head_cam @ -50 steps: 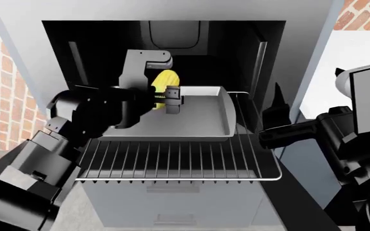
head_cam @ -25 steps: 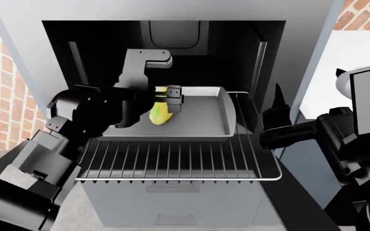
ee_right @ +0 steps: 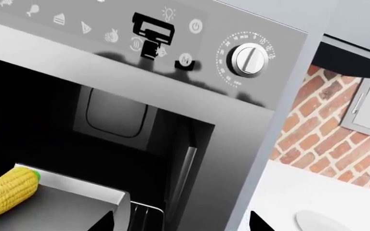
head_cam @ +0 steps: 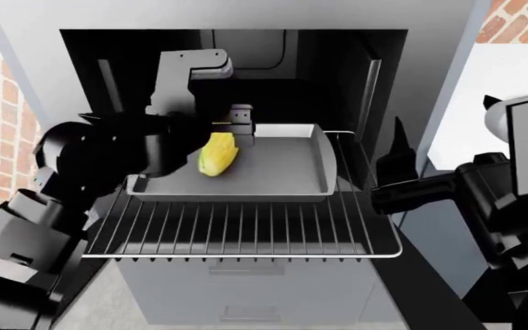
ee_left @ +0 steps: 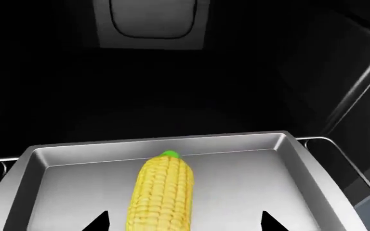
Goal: Place the corn on the rack of the oven.
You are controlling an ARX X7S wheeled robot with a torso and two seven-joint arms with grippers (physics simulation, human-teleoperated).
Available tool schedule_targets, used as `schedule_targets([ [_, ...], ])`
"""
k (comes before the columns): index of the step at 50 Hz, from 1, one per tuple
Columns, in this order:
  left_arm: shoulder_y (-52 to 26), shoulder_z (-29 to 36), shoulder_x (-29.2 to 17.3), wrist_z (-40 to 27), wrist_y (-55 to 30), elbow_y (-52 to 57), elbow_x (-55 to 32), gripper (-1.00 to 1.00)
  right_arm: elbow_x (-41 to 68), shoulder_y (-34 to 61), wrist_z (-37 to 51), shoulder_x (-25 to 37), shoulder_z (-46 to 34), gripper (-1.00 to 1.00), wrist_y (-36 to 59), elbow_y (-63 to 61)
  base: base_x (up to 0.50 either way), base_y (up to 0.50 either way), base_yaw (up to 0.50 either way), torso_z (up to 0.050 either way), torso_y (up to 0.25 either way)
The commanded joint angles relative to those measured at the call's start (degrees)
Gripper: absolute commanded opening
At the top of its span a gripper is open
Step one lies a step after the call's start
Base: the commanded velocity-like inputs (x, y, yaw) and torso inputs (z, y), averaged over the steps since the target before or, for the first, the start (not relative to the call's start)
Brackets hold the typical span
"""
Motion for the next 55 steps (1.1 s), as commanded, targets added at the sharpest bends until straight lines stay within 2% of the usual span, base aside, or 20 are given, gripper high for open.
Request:
schedule_targets([
  [1,3.34,-4.84,-5.89,-7.38,-3.38,13.32,-7.82,1.00,3.49,1.92,3.17,0.41,-0.55,1.00,-0.22,-1.19,0.00,0.00,0.00,0.000,0.000],
  [14,8.23,-14.23,-15.17,-18.86,-5.09,34.16,-24.40,1.00,9.31,5.38,7.89,1.18,-1.52,1.00,-0.95,-3.09,0.00,0.00,0.00,0.000,0.000],
  [26,7.90,-20.17,-20.20,-23.86,-3.57,43.76,-36.53,1.00,14.84,11.44,12.10,1.20,-3.79,1.00,-0.44,-2.77,0.00,0.00,0.00,0.000,0.000],
  [33,7.27,-21.83,-21.21,-23.17,-3.12,45.82,-38.75,1.00,17.67,14.86,14.21,1.00,-5.48,1.00,-0.29,-2.12,0.00,0.00,0.00,0.000,0.000],
  [46,12.35,-28.64,-22.51,-20.39,1.98,51.25,-40.03,1.00,21.33,18.28,18.18,4.33,-6.92,1.00,-4.87,-6.22,0.00,0.00,0.00,0.000,0.000],
  [55,15.22,-32.53,-23.56,-18.91,4.10,55.38,-40.35,1.00,21.32,26.54,18.60,9.34,-17.19,1.00,-13.61,-10.49,0.00,0.00,0.00,0.000,0.000],
])
